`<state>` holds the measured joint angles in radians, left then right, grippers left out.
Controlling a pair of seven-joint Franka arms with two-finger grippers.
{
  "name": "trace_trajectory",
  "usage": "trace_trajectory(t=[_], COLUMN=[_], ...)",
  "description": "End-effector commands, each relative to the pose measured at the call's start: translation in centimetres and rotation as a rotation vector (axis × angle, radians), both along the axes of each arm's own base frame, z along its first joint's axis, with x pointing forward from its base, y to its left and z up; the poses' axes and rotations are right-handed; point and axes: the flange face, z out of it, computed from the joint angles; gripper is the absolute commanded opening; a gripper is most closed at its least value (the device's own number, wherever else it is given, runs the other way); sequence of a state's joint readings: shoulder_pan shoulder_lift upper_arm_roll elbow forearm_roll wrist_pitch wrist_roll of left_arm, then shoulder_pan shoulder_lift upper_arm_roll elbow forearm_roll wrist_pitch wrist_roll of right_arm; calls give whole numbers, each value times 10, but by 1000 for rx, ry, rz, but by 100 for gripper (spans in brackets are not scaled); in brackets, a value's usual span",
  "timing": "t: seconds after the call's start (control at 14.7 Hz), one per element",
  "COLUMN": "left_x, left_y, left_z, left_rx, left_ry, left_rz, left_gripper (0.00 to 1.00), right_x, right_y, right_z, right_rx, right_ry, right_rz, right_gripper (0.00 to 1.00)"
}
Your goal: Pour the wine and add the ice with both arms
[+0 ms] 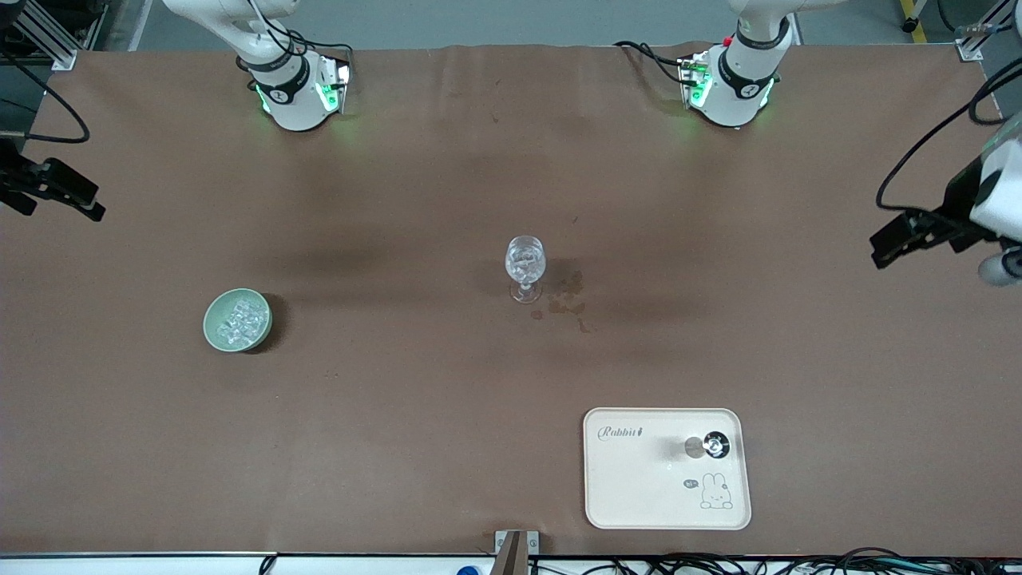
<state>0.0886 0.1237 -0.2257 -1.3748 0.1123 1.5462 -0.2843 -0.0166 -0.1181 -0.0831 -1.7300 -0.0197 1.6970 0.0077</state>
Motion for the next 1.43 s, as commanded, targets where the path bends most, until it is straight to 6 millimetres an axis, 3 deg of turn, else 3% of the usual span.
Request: trace_trajectory(t=[0.0, 0.14, 0.41, 0.82, 1.36], left_x=[-48, -68, -87, -83, -78], left_y=[11, 10, 6, 5, 3], left_z=[8, 12, 7, 16, 7], left_rx=[-32, -60, -61, -84, -63], left_ry=[13, 12, 10, -3, 19], left_rz=[-24, -21, -25, -36, -161], left_gripper=[100, 100, 100, 100, 100], right_x=[18, 21, 27, 27, 28], right_y=[-6, -6, -6, 1, 3], right_z=[5, 4, -2, -6, -9], right_rx=[-20, -20, -19, -18, -18], right_ry=[-9, -9, 1, 10, 15], right_rz=[10, 12, 12, 23, 27], right_gripper=[100, 100, 100, 100, 100])
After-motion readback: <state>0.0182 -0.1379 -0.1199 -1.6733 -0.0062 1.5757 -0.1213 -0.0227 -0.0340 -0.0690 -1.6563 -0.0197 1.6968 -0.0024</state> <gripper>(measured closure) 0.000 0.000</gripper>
